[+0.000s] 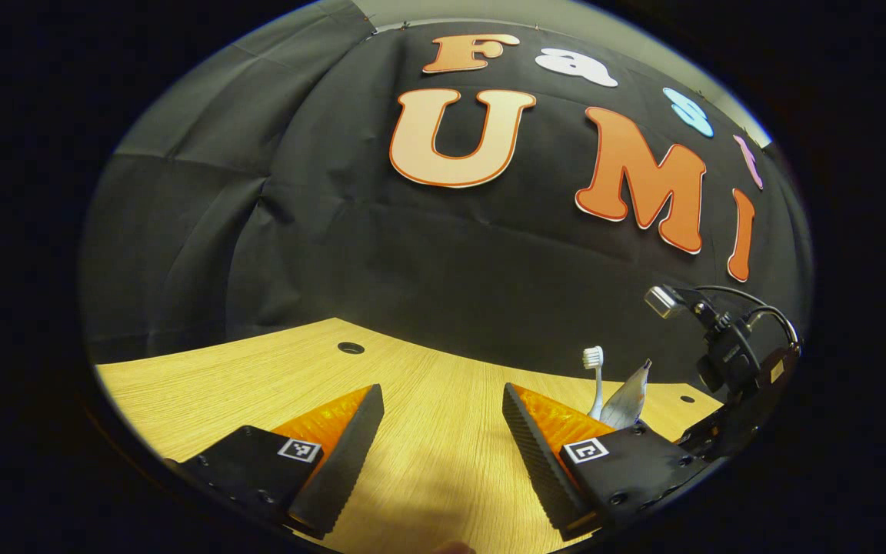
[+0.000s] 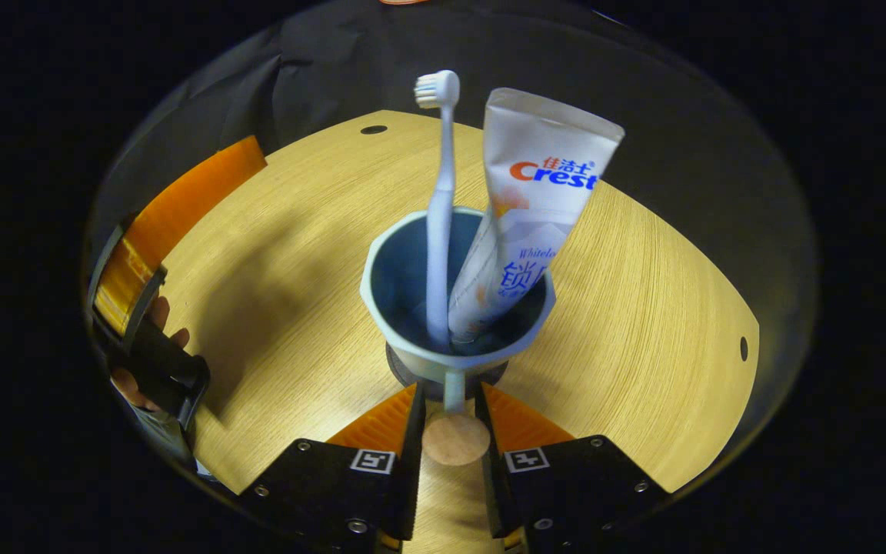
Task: Put the toothbrush and toothpaste on the desktop into the cup, then pick up the cup and place it on the coaster on the desktop.
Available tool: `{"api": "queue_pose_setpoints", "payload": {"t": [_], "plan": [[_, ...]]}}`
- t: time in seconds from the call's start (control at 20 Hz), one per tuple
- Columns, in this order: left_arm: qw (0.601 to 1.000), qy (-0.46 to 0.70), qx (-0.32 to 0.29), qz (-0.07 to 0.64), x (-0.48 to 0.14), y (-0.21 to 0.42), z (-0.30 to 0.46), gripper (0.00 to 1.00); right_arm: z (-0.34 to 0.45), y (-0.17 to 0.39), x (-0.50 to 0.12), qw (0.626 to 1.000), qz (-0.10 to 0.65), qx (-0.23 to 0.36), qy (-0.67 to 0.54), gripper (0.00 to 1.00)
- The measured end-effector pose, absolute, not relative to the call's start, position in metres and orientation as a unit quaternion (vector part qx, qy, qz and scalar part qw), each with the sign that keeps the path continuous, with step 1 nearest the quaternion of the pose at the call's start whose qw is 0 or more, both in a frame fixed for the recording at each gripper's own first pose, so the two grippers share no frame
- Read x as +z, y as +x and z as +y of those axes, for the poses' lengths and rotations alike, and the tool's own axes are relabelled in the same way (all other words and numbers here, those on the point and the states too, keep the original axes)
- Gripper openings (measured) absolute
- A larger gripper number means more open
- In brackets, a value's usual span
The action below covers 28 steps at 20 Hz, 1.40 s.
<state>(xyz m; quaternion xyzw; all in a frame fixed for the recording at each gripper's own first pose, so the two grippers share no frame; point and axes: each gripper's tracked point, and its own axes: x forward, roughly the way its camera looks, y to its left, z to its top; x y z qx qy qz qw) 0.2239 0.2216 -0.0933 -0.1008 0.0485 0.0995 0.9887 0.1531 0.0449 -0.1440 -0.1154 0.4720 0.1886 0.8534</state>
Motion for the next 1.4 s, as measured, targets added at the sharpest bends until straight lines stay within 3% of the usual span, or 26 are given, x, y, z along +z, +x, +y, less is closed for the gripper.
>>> {"api": "queue_pose_setpoints", "payload": {"t": [0.05,0.5,0.75,0.9,0.95,1.4], "plan": [[0.989,-0.100,0.099,0.049,-0.093,0.224,0.222,0.99,0.044,0.152,-0.140,0.859,0.462,0.194,-0.106,0.41],[0.997,-0.038,0.051,0.031,-0.082,0.219,0.180,0.99,0.023,0.159,-0.083,0.928,0.321,0.186,-0.042,0.70],[0.999,-0.036,0.024,0.027,-0.064,0.208,0.145,0.99,0.007,0.169,-0.054,0.954,0.249,0.164,-0.023,0.77],[0.999,-0.028,0.009,0.017,-0.050,0.204,0.125,0.99,0.001,0.175,-0.037,0.968,0.201,0.153,0.000,0.74],[1.000,-0.021,0.006,0.018,-0.049,0.203,0.118,0.99,0.001,0.175,-0.029,0.971,0.185,0.150,0.014,0.78],[1.000,-0.003,-0.012,0.009,-0.025,0.190,0.075,0.98,-0.034,0.175,-0.003,0.992,0.077,0.101,0.025,0.79]]}}
